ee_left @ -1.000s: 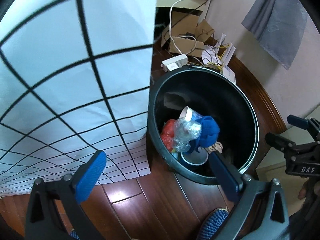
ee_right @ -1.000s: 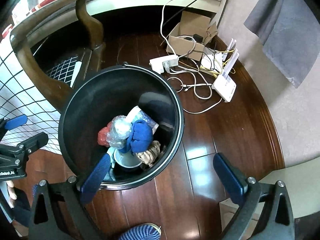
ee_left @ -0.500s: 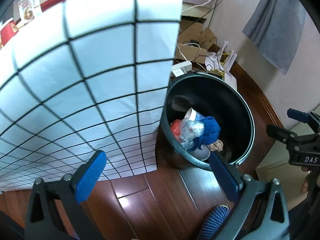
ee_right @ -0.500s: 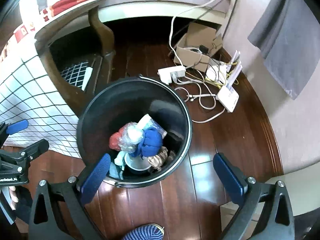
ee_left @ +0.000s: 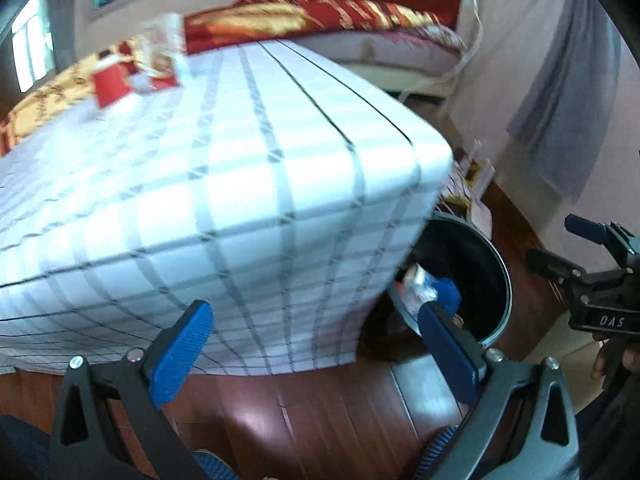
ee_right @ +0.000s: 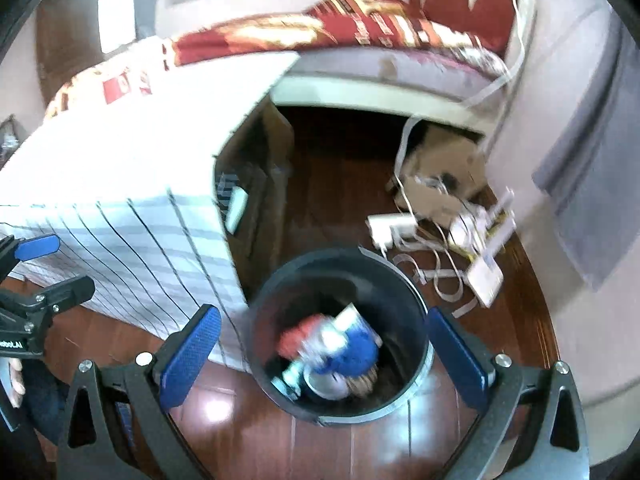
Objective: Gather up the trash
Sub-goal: 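Move both tools back to the table toward the red cup and milk carton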
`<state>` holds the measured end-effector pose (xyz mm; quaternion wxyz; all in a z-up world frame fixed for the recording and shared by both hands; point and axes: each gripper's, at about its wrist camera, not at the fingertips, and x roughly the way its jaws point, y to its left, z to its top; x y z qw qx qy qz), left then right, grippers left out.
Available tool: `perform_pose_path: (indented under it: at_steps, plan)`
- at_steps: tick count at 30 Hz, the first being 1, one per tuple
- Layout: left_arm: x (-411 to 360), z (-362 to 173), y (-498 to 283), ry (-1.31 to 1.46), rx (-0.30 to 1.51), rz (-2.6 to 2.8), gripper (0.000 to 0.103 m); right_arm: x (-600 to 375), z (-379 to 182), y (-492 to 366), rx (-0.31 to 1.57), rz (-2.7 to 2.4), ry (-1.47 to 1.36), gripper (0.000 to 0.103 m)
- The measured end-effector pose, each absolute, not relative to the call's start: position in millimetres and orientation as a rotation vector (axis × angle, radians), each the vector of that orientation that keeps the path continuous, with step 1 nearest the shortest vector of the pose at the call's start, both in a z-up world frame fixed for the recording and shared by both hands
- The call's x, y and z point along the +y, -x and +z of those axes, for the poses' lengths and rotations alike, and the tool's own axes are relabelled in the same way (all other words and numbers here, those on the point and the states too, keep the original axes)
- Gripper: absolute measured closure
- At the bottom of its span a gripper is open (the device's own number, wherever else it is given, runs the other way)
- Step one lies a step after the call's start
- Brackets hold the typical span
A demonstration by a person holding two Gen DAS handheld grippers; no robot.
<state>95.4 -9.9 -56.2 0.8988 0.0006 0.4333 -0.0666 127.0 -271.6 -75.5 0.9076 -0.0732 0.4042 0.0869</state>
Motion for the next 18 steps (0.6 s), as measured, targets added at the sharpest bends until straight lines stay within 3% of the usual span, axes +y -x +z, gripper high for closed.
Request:
perform_pose_path:
  at_steps: [5, 18]
  plan:
    - [39, -27, -93, 0.019, 0.833, -0.068, 0.0, -234, -41, -139, 0.731, 0.253, 0.116, 0.0]
    - [160, 12, -152, 0.07, 0.681, 0.136, 0.004, -98, 6, -224, 0.699, 0.422, 0.143, 0.0]
